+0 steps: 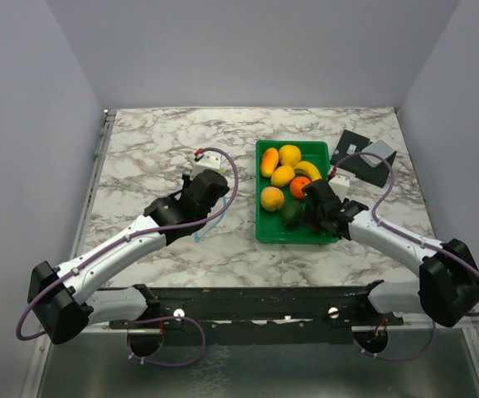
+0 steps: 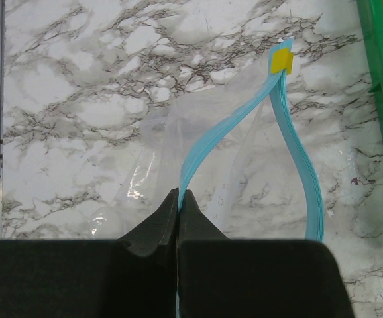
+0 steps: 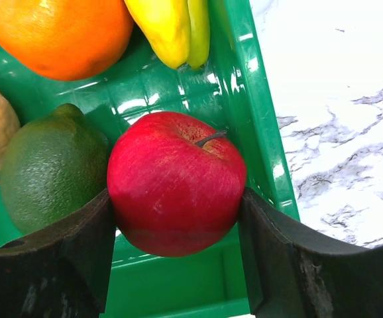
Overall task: Place the food in the zip-top bag and seal the zipper
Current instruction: Pick up the fake vegetable from the bin.
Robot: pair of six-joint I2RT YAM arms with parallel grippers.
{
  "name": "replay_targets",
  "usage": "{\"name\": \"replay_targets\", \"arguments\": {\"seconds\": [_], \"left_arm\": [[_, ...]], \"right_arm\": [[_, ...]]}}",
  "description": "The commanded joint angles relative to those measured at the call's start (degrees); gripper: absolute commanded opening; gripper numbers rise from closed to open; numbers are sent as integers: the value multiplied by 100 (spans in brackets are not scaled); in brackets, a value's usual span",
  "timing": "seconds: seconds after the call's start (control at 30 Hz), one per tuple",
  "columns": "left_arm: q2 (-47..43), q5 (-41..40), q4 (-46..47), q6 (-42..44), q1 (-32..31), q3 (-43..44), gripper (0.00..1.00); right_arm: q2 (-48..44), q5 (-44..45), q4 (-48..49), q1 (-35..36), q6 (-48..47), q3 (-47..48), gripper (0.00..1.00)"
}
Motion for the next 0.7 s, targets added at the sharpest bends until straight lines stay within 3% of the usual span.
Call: {"name": "replay_targets", "arguments": {"seconds": [0.0, 0.33, 0.67], "left_arm": [[-116, 133, 78, 33, 16, -65, 0], [-116, 162, 87, 36, 12, -65, 0], [-123, 187, 104, 32, 10, -65, 0]], "right_arm": [[-337, 56, -71, -48, -138, 42, 41], [-982, -778, -10, -51, -1034, 373, 24], [-1619, -2345, 643, -23, -1589, 682, 22]]}}
